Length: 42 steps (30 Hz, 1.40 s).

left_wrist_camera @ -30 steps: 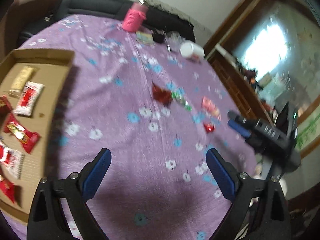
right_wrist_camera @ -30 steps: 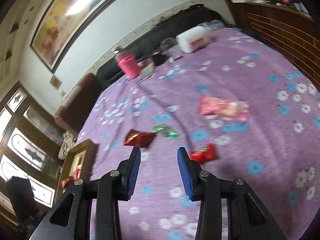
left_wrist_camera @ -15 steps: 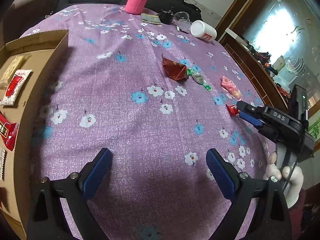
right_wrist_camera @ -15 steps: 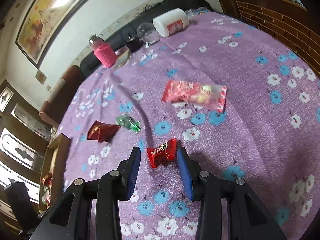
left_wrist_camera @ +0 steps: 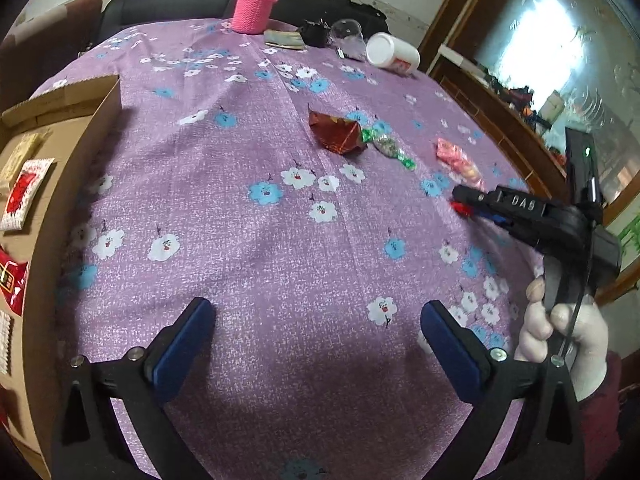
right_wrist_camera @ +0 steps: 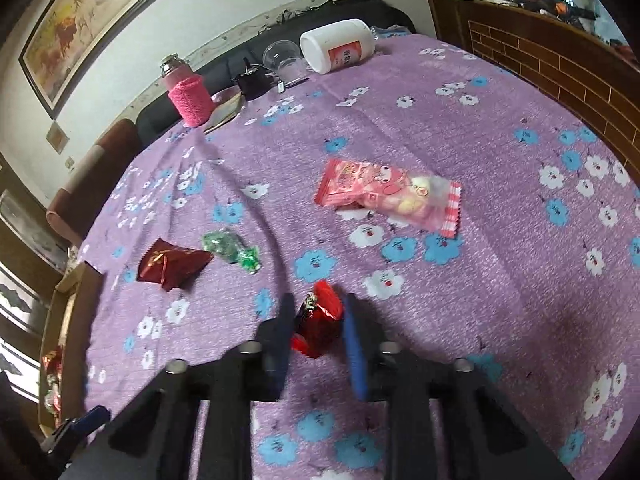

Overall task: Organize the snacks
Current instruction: 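Grasp the small red candy with the right tool, then grasp the red foil candy packet with the left tool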

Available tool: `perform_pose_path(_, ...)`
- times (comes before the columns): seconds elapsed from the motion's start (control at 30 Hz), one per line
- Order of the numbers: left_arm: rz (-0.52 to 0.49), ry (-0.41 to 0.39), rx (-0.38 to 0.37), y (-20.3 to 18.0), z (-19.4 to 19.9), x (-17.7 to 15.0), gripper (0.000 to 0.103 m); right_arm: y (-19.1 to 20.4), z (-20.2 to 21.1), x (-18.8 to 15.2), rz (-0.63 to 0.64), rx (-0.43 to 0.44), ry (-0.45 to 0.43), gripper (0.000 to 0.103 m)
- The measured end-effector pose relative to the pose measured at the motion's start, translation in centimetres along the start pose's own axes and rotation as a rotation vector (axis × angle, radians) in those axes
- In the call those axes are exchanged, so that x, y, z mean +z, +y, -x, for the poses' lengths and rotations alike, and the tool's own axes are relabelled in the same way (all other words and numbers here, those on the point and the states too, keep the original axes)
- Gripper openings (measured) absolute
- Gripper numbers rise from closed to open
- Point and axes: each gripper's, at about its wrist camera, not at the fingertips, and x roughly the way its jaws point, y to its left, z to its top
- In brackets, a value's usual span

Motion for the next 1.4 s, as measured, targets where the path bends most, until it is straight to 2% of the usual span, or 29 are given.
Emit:
perform_pose_path(0.13,-0.029,0.056,0.024,-0.5,-0.4,0.5,0.102,-0.6,0.1,-0.1,-0.013,0.031,-0.017,0.017)
perform_pose_path(0.17,-0.007,0.07,-0.004,-0.3,-0.3,0.8,0.101,-0.7,0.2,-0.1,-0.014,0.036,-0.018,0.017)
perform_pose_path(0.2,0.022,0.078,-0.054,-0.1,-0.2,1.4,0.095,-0.8,0.2,-0.1,-0.019,0.042,-0.019,0.017)
perform_pose_path(0.27,0.047,0.071,-0.084,0.0,-0.1,2.7,0.091,-1.0,0.3,-0.1,-0.033,0.058,-0.019,0.017)
perform_pose_path(0.43,0.037,0.03,-0.053,-1.0,-1.8,7.5,0.091,-2.0,1.0,-0.1,-0.081,0.122,-0.027,0.017)
perform_pose_path(0.6,-0.018,-0.01,-0.018,-2.5,-5.0,12.0,0.091,-2.1,1.0,0.0,-0.106,0.152,-0.019,0.017)
perform_pose_path(0.77,-0.022,0.009,0.03,-2.8,-8.6,14.6,0.091,-2.5,0.8,0.3,-0.132,0.174,-0.015,0.017)
perform_pose_path(0.8,-0.038,0.024,0.035,-3.0,-9.2,14.9,0.082,-2.6,0.8,0.3,-0.137,0.174,-0.014,0.017)
perform_pose_path(0.83,-0.05,0.032,0.039,-3.1,-9.5,14.8,0.049,-2.7,0.8,0.3,-0.141,0.176,-0.012,0.017)
perform_pose_path(0.87,-0.067,0.068,0.05,-3.2,-10.1,14.5,0.037,-2.7,0.7,0.3,-0.145,0.177,-0.009,0.017)
perform_pose_path(0.93,-0.069,0.088,0.016,-3.4,-10.1,13.8,0.034,-2.7,0.7,0.3,-0.148,0.179,-0.005,0.017)
perform_pose_path(1.07,-0.153,0.115,0.031,-4.7,-8.4,11.0,0.033,-2.6,0.7,0.2,-0.141,0.179,-0.003,0.017)
perform_pose_path(1.17,-0.196,0.145,-0.041,-5.3,-6.6,8.8,0.033,-2.4,0.6,0.2,-0.132,0.178,-0.002,0.017)
perform_pose_path(1.37,-0.238,0.115,-0.098,-5.3,-3.6,7.2,0.038,-2.4,0.7,0.1,-0.13,0.176,-0.006,0.017)
perform_pose_path(1.4,-0.243,0.106,-0.102,-5.2,-3.2,7.1,0.044,-2.4,0.7,0.1,-0.133,0.177,-0.006,0.017)
